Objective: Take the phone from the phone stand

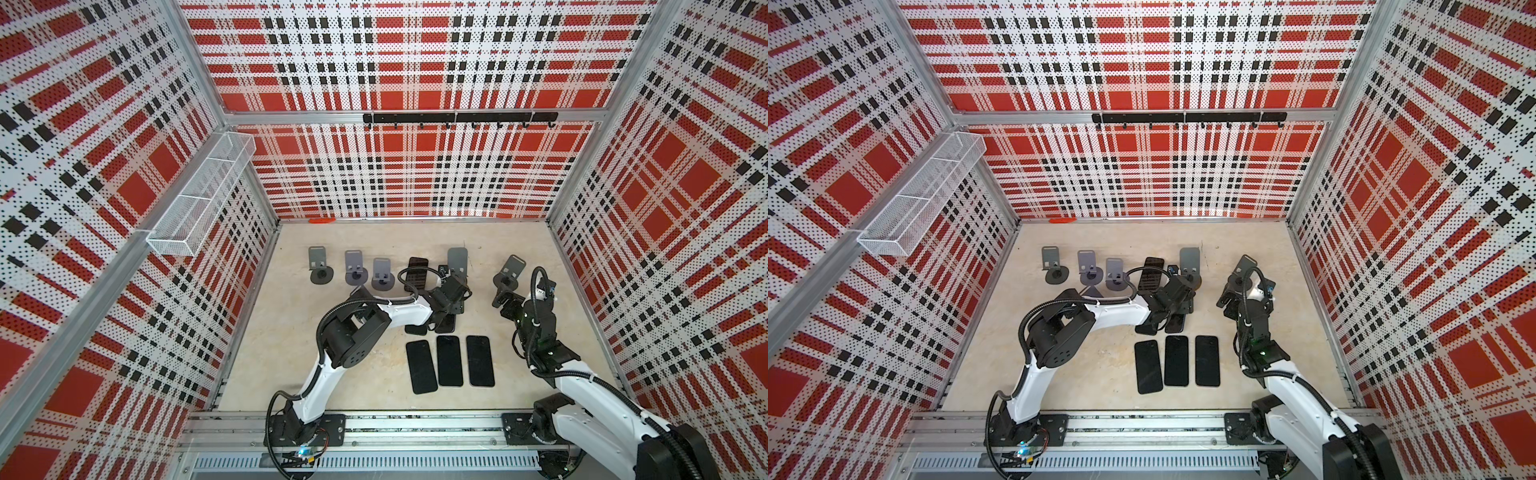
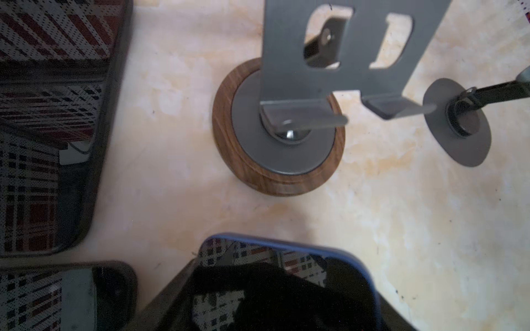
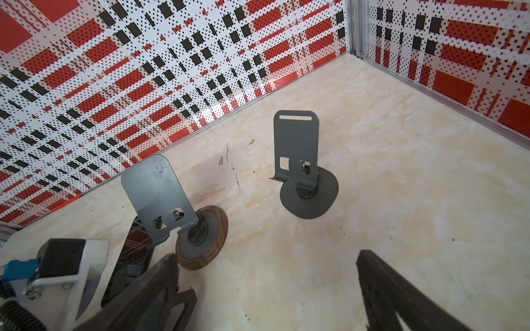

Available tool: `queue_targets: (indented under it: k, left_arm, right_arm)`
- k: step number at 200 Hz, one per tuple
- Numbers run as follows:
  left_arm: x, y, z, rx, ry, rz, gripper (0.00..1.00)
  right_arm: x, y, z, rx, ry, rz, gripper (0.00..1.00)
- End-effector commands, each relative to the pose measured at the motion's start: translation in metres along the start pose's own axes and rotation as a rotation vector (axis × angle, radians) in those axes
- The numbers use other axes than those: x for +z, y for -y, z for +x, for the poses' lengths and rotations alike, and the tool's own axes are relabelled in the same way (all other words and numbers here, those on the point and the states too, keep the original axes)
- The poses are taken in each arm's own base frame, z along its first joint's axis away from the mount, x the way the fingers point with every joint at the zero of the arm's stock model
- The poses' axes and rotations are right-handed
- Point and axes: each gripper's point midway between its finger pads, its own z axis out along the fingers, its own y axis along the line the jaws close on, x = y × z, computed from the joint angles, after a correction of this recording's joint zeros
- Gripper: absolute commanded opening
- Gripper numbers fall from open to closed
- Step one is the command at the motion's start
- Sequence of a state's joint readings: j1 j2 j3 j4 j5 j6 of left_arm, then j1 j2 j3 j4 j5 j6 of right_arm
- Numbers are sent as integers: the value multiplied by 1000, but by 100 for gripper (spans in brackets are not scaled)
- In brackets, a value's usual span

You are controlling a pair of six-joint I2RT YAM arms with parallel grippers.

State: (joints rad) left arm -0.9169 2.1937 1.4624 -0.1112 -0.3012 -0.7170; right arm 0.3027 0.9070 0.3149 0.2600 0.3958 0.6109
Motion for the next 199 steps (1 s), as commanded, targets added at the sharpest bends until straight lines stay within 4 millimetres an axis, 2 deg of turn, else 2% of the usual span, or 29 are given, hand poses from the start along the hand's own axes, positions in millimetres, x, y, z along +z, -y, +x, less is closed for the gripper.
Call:
queue_targets:
  k: [1,49,95,154,178,199]
  left_arm:
    - [17,-17,17,-4,-48,-51,74]
    - [19,-13,22,0,-70,-32,80]
    - [21,-18,27,-8,-83,-36,79]
    - [17,-23,23,-21,-73,-43,79]
    - [9,-21,14,-23,-52,-38,79]
    - [-6,-13,-7,-22,-9,-23,80]
  right_arm:
    - [0,-4,-3,7,14,-16,100]
    - [0,-4,-3,5,12,-15,100]
    - [0,-4,-3,6,12,-15,100]
    - [0,-3,-2,6,11,-15,100]
    - [0,-4,-2,4,10,-15,100]
    - [0,-4,-3,6,13,-18,100]
